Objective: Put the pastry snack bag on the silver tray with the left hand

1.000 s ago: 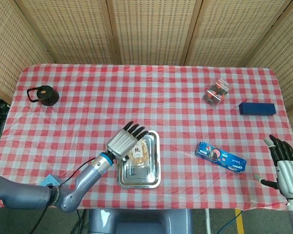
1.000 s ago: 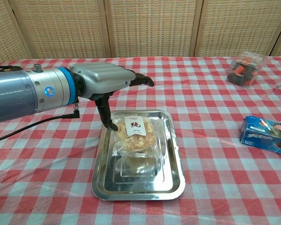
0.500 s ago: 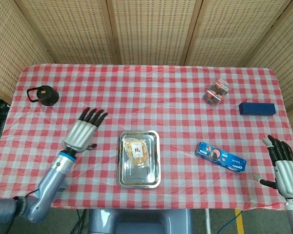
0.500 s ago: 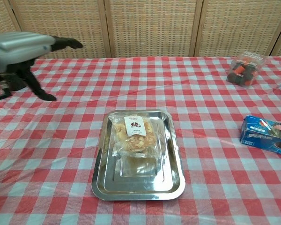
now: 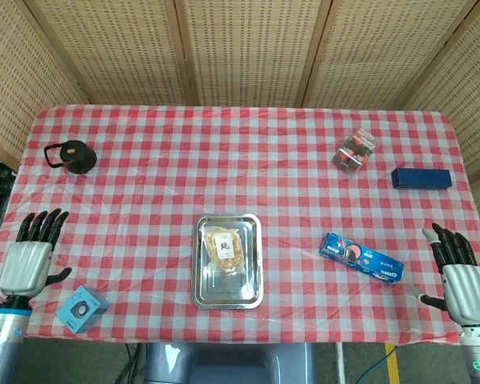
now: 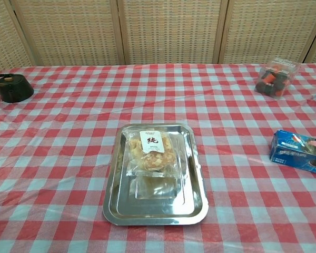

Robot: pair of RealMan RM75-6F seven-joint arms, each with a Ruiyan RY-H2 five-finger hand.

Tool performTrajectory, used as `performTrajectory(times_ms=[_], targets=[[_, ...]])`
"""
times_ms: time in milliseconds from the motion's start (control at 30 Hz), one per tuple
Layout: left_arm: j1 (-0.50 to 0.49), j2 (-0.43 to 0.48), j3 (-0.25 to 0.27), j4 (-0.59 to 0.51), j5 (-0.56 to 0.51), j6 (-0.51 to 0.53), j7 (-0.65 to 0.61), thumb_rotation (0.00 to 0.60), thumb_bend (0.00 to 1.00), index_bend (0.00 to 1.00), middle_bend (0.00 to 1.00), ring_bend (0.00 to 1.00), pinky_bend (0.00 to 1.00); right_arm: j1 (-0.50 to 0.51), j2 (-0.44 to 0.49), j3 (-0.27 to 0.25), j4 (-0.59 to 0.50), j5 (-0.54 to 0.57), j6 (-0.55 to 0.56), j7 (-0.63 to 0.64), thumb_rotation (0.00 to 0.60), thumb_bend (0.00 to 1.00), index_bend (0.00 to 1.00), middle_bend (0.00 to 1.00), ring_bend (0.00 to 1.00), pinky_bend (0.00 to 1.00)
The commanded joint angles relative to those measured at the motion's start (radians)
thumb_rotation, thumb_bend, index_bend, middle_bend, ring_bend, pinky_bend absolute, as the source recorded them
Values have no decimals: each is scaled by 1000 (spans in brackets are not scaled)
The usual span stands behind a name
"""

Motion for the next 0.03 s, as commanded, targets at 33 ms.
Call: performTrajectory(times_ms=[33], targets=[[44,6,14,24,36,21,-18,600,3,0,0,0,0,0,-1,1,-5,-3,4,-4,600,59,0,0,0,0]])
